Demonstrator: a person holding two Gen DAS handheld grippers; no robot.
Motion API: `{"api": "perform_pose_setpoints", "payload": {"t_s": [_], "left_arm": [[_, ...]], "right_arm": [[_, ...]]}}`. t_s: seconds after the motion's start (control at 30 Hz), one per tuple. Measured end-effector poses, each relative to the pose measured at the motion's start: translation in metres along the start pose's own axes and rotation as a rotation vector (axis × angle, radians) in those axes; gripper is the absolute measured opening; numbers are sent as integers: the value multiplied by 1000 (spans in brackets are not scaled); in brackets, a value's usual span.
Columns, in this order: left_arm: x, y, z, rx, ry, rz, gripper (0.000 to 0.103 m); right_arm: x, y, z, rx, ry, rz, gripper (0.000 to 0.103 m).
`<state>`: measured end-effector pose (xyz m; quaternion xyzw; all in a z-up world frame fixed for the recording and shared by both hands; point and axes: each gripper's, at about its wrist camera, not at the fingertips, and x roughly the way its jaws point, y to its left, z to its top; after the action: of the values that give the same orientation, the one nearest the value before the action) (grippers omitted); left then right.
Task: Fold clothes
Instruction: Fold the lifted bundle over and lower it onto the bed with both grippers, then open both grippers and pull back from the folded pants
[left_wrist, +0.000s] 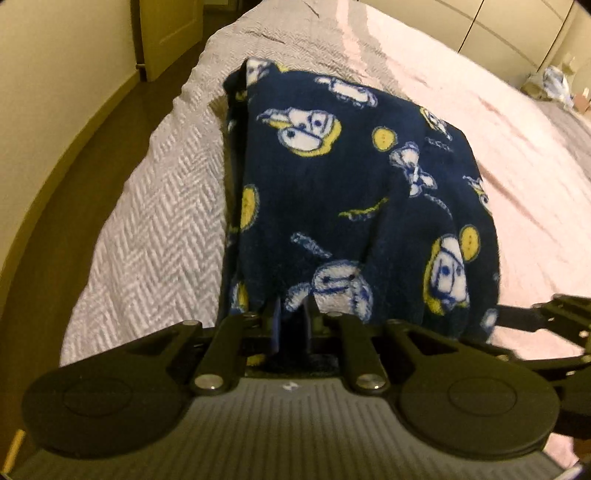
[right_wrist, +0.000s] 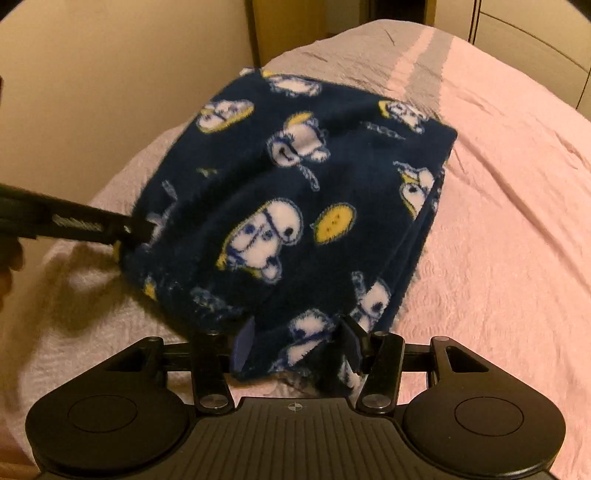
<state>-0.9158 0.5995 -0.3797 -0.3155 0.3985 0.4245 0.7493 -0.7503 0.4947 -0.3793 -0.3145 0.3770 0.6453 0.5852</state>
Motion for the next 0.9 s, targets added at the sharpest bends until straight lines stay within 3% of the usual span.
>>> {"api": "perform_pose_setpoints", "payload": {"t_s": [0.17, 0.27, 0.43, 0.6, 0.8, 0.9], "left_arm": [[-52, -25, 9, -29, 37, 110, 16], [-88, -45, 1, -101, 45, 149, 33], [-142, -94, -23, -187, 50, 230, 35], [-185, -160, -44, -269, -20, 323, 36], [-235, -264, -76, -464, -123, 466, 42], [-255, -317, -91, -560, -150, 514, 47]], "right_arm": [[-52, -20, 15, 43, 31, 92, 52], [-75, -28, 19, 25, 64, 108, 52], [-120, -52, 16, -11, 76, 179, 53], [-165, -89, 8, -78, 64, 249, 53], [-236, -146, -16, -285, -14, 325, 54], [-272, -180, -32, -328, -40, 361, 55]]}}
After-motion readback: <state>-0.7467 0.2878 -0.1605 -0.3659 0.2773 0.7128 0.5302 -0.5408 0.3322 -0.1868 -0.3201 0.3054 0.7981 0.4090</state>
